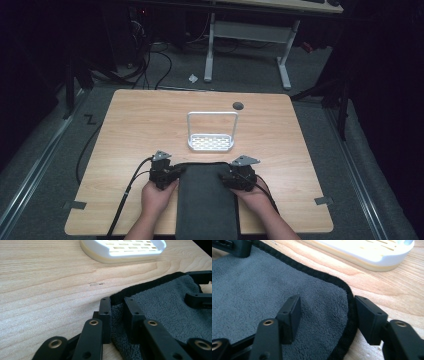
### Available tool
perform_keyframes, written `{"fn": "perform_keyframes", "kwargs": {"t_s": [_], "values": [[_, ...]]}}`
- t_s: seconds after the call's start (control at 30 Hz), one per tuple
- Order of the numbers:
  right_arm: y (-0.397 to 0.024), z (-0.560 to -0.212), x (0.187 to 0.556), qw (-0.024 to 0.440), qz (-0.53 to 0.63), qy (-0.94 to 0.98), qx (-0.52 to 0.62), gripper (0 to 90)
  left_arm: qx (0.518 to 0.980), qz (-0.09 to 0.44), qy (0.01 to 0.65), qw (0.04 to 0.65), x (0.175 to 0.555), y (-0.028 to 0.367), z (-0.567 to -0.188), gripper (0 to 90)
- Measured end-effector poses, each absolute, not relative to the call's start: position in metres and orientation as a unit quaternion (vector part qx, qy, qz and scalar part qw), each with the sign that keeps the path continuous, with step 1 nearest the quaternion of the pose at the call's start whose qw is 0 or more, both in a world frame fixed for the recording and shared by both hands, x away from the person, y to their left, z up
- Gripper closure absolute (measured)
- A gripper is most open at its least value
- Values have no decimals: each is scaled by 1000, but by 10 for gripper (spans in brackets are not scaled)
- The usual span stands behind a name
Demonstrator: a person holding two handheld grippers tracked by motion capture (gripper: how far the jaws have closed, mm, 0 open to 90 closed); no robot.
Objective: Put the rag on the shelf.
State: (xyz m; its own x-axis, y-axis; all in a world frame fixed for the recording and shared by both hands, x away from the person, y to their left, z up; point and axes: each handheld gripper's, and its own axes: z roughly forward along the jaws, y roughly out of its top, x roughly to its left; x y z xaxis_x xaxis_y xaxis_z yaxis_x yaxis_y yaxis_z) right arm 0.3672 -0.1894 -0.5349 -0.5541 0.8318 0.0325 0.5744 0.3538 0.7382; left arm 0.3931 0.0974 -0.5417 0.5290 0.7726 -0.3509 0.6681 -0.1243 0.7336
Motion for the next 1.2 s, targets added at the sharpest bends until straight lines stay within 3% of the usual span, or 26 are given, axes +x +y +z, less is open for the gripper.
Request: {"fn": "perform_keyframes", "kwargs": {"t_s": [0.33,0.53,1.2], "values": [[-194,-535,367,161,379,798,440,649,750,61,480,451,392,97,-541,774],[-192,-535,366,157,381,801,434,735,750,60,479,452,393,97,-542,766],[-187,-533,362,177,376,806,421,787,754,76,471,452,389,95,-540,811]]}}
